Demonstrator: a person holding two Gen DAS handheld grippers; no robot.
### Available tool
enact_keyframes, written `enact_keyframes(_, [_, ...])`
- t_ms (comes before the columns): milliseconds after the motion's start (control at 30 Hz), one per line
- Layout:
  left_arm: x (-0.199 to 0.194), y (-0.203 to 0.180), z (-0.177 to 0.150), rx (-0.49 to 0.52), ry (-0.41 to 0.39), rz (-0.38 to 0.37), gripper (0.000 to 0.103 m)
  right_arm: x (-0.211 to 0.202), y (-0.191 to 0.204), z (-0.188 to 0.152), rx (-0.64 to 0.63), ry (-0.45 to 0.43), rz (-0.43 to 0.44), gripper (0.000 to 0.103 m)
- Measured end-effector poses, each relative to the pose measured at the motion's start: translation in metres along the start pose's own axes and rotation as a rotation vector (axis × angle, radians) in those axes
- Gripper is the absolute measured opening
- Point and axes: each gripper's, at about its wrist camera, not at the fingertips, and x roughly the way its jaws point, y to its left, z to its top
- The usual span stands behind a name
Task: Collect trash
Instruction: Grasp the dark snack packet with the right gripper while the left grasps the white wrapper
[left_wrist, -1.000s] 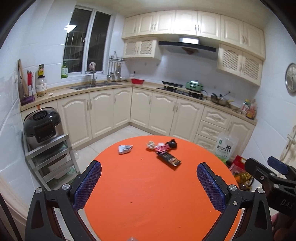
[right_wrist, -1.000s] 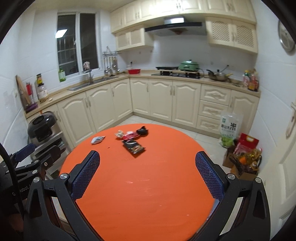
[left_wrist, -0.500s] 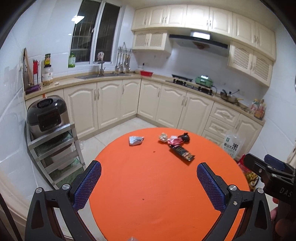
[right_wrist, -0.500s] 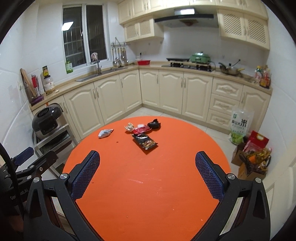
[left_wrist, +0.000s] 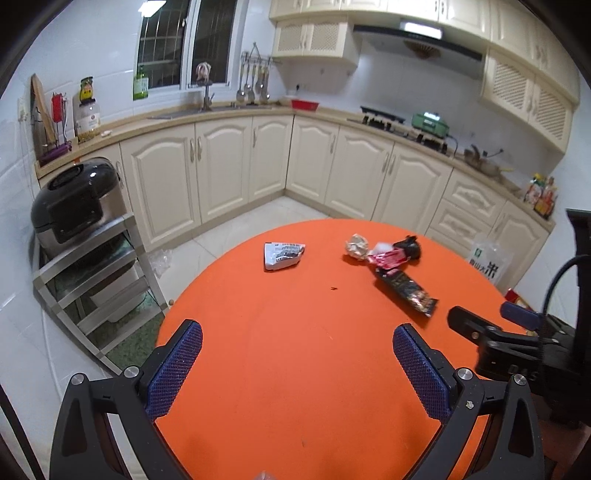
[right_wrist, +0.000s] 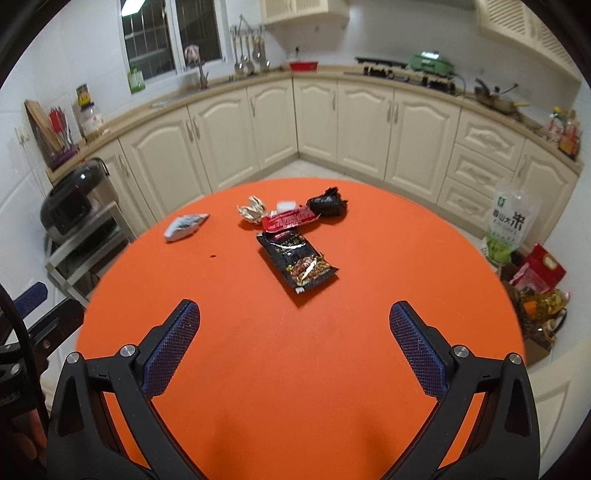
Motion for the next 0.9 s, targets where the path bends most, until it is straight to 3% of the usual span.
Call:
enact_keyframes(233, [0.087,-0.007,0.054,0.014,0.083,0.034,0.101,0.079,-0.006,0.022,-0.037,0.099,0.001,0.096])
enact_keyframes(367, [0.128,-0.013,0.076,0.017,0.114,0.050,0.101,0.109,-0.011,0.028,-0.058,0.147,0.001,0.079])
enact_keyframes(467, [0.155,-0.017,0.090,0.022,0.131,0.057,0.101,0.115,-0.007,0.028,-0.100,0.136,-0.004,0.071])
enact_keyframes(600, [0.186,-0.025,0.106,0.032,0.147,0.058,0.101,0.116,-0.004,0.029,-0.128,0.117,0.001,0.040])
enact_keyframes(667, [0.197,-0.028,0.111,0.036,0.148,0.056,0.101,0.117,-0.003,0.031,-0.141,0.116,-0.002,0.033])
enact_keyframes(900, [0.244,-0.031,0.136,0.047,0.144,0.096,0.101,0.116,-0.009,0.035,-0.113,0.112,0.043,0.026])
